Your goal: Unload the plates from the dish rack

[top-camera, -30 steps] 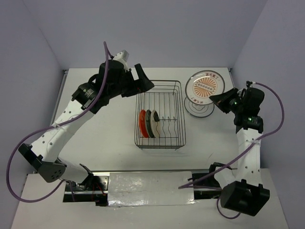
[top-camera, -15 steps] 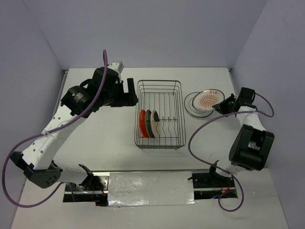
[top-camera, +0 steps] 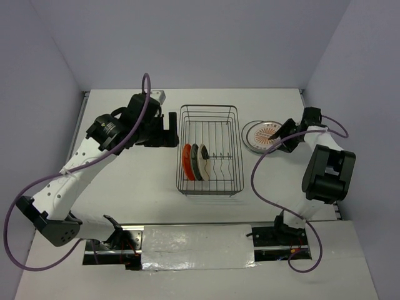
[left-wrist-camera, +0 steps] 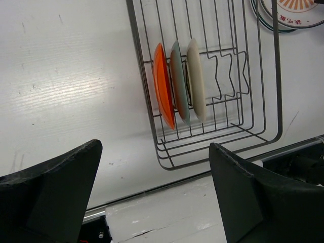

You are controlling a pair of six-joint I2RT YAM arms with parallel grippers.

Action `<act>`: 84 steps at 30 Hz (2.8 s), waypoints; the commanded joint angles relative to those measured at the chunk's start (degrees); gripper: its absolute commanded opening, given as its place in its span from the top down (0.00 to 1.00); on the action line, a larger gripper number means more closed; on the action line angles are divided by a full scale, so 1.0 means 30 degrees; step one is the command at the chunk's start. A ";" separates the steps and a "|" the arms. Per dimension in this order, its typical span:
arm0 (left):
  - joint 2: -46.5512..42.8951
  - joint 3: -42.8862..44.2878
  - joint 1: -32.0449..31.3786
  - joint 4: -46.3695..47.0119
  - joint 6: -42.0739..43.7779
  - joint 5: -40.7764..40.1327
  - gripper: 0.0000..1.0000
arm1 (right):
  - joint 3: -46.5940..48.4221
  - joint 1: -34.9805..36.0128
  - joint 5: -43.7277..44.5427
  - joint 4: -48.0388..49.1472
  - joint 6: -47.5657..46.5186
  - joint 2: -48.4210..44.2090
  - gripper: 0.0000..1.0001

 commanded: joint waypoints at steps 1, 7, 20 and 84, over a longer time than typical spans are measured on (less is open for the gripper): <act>0.0459 0.0957 0.0055 -0.0239 0.0294 -0.0036 0.00 | 0.2456 0.1258 0.3343 -0.3302 -0.1791 0.0383 0.36; 0.2654 0.2800 -0.0412 -0.1787 0.0207 -0.0240 0.00 | 0.5215 0.3104 0.7118 -0.7084 -0.2700 0.2842 0.25; 0.4914 0.3334 -0.2609 -0.2350 -0.1784 -0.1705 0.01 | 0.6157 0.3545 0.6367 -0.8933 -0.2440 0.0807 0.23; 0.6089 0.6180 -0.0449 -0.4937 -0.6243 -0.9882 1.00 | 0.4486 0.7032 0.2504 -1.0927 -0.2818 -1.1772 0.23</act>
